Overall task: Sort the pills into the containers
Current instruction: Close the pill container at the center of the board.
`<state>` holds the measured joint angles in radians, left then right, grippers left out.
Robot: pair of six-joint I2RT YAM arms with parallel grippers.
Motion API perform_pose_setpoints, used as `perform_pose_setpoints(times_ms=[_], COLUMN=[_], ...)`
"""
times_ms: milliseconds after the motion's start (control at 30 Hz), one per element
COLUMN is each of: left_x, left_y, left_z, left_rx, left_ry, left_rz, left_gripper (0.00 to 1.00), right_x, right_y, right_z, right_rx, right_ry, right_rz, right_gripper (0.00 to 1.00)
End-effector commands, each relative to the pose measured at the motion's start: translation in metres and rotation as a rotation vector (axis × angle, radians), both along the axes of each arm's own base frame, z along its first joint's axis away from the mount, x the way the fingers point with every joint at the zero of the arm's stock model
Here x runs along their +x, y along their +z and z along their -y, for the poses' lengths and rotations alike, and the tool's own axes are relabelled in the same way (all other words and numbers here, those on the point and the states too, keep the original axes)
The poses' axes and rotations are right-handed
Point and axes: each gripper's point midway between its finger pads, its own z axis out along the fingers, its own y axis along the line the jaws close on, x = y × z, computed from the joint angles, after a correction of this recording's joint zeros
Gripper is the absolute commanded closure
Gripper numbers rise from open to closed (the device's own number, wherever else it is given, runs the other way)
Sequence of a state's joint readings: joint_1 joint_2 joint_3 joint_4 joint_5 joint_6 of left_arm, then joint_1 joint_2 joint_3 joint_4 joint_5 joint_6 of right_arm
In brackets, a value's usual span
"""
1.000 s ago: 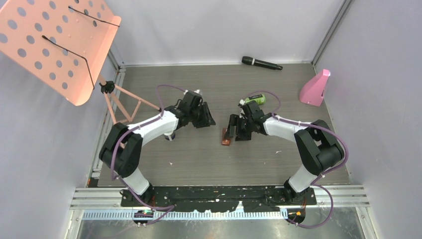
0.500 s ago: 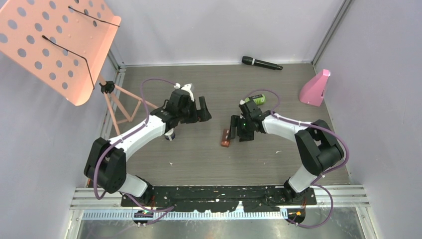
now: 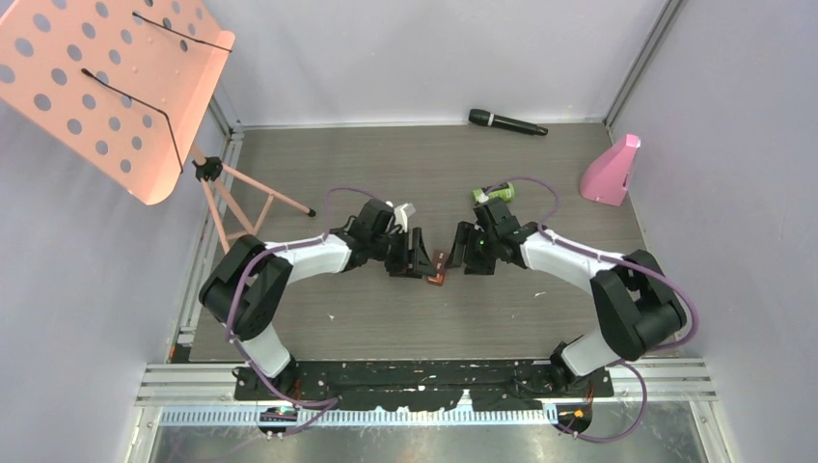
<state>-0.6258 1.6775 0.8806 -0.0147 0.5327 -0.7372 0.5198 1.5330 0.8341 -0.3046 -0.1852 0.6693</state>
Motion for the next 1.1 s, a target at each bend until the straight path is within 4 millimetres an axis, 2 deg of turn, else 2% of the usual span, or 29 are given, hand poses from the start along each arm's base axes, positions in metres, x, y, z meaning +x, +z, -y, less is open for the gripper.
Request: perform_pose_setpoints(times_ms=[0,67,233,367,467,867,1067], left_x=[0.003,0.002,0.004,0.004,0.005,0.011,0.015], left_y=[0.017,0.013,-0.006,-0.019,-0.027,-0.023,-0.007], left_z=[0.018,0.017,0.012,0.009,0.004,0.006,0.011], left_rx=[-0.123,-0.113,-0.04,-0.005,0.027,0.008,-0.04], left_ry=[-0.02,-0.01,0.02,0.041,0.066,0.095,0.085], left_rz=[0.037,0.022,-0.026,-0.065,-0.069,-0.049,-0.007], left_gripper=[0.46,0.47,0.55,0.61,0.62,0.64,0.54], right_x=[0.003,-0.004,-0.022,-0.025,-0.024,-0.016,-0.008], right_y=[0.027,0.027,0.017,0.014,0.005,-0.021,-0.011], right_z=[-0.004,-0.008,-0.02,-0.031,-0.032,-0.024,-0.03], right_rx=[0.111,0.147,0.226,0.244,0.226,0.176,0.23], right_ry=[-0.049,-0.018,0.056,0.109,0.102,0.002,-0.003], right_rz=[0.067,0.06,0.019,0.016,0.007,-0.013,0.022], right_gripper=[0.4,0.43,0.47,0.47,0.48,0.56,0.43])
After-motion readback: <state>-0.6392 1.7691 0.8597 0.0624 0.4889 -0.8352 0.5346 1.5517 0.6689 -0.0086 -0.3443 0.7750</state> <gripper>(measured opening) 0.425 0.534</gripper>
